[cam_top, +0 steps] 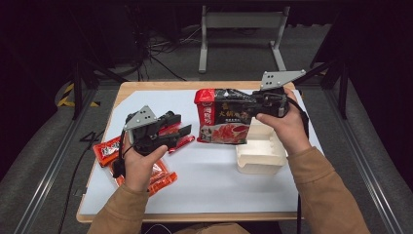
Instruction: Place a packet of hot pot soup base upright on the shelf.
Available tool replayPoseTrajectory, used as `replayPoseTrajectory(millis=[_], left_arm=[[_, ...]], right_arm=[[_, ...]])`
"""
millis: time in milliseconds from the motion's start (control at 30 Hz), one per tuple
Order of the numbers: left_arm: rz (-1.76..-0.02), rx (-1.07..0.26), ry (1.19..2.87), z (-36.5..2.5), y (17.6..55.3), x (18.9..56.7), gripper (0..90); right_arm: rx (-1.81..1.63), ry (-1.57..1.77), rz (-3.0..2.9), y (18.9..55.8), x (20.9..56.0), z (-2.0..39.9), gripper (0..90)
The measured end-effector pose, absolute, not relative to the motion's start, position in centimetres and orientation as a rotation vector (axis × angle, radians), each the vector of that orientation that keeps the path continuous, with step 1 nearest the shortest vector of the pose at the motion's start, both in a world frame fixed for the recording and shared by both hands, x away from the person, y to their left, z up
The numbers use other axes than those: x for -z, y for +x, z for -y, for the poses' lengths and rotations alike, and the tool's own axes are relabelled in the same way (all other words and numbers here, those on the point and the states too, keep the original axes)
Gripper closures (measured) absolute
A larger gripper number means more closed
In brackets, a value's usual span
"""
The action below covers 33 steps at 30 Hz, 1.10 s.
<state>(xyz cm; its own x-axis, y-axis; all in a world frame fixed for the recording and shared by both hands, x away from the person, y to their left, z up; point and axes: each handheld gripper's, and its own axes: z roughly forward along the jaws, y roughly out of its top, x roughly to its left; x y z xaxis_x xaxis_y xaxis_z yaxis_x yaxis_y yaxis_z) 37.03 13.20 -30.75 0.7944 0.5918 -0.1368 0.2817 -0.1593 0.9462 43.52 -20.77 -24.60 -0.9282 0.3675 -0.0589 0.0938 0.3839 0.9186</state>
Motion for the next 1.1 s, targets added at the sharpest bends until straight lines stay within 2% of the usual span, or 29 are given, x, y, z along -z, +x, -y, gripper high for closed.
replayPoseTrajectory(millis=[1100], left_arm=[[-0.764, -0.328, 1.735, -14.4, 37.8, 31.6, 47.9]], right_arm=[[-1.426, 0.468, -2.263, 48.4, 22.9, 26.9, 79.3]])
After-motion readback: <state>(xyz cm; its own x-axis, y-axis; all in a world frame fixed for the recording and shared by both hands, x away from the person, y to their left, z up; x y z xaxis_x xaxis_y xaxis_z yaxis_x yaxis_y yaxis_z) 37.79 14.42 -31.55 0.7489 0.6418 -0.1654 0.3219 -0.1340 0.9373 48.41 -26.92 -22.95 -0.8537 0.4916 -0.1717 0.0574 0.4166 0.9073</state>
